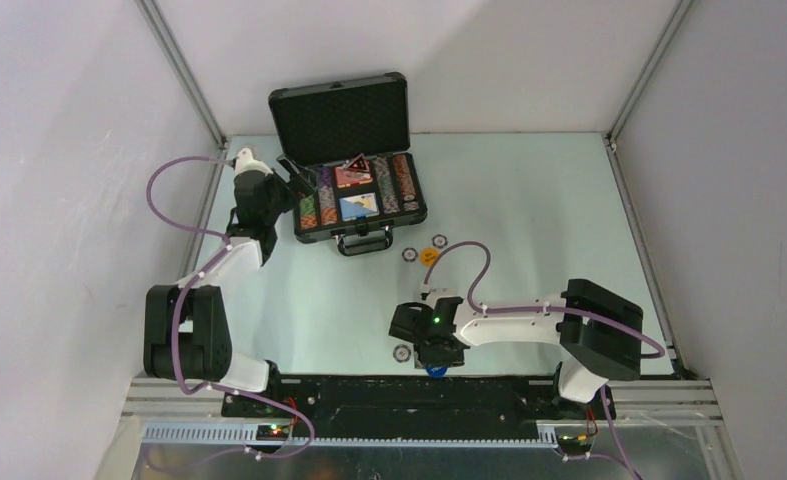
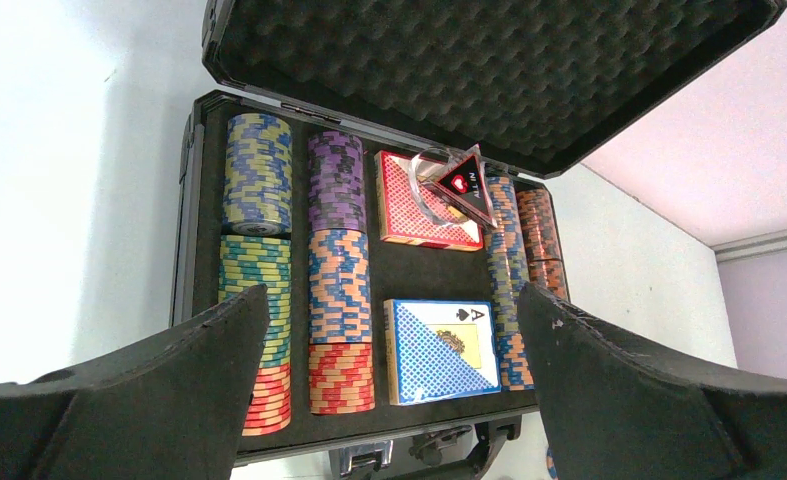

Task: Pack up texas hold em set

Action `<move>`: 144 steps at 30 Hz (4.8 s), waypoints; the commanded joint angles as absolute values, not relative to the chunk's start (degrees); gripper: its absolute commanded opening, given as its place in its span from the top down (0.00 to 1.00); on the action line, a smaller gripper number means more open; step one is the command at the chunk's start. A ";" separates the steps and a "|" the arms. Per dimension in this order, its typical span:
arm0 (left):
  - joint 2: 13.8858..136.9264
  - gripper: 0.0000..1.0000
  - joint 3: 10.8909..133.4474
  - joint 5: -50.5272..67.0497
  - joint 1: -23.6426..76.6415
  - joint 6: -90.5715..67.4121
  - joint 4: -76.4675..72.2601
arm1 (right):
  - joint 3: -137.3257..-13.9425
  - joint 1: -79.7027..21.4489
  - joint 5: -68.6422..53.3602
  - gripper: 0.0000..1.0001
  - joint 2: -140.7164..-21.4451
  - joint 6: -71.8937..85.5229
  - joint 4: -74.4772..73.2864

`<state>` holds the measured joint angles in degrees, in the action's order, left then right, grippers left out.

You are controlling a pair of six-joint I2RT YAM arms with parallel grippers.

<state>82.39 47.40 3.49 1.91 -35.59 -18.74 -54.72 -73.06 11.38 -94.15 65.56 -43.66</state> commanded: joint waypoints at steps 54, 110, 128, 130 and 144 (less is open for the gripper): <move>82.59 0.02 49.73 4.40 1.83 -35.51 -19.80 | -51.77 -69.24 12.33 0.36 -93.43 62.26 -37.23; 82.64 0.02 49.68 4.57 1.58 -35.51 -19.79 | -67.22 -56.82 16.23 0.32 -98.39 45.40 -40.25; 82.88 0.02 49.92 4.84 1.58 -35.68 -19.80 | -55.87 -61.83 9.83 0.33 -97.51 53.75 -34.81; 82.88 0.02 49.92 4.89 1.58 -35.68 -19.78 | -55.82 -61.84 9.93 0.36 -97.44 53.77 -35.61; 82.89 0.02 49.85 5.07 1.58 -35.77 -19.81 | -56.05 -61.31 12.58 0.48 -95.47 52.01 -35.62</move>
<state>82.54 47.40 4.67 1.85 -35.64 -18.74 -57.39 -61.89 12.53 -96.60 51.99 -37.76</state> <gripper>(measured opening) 0.985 0.543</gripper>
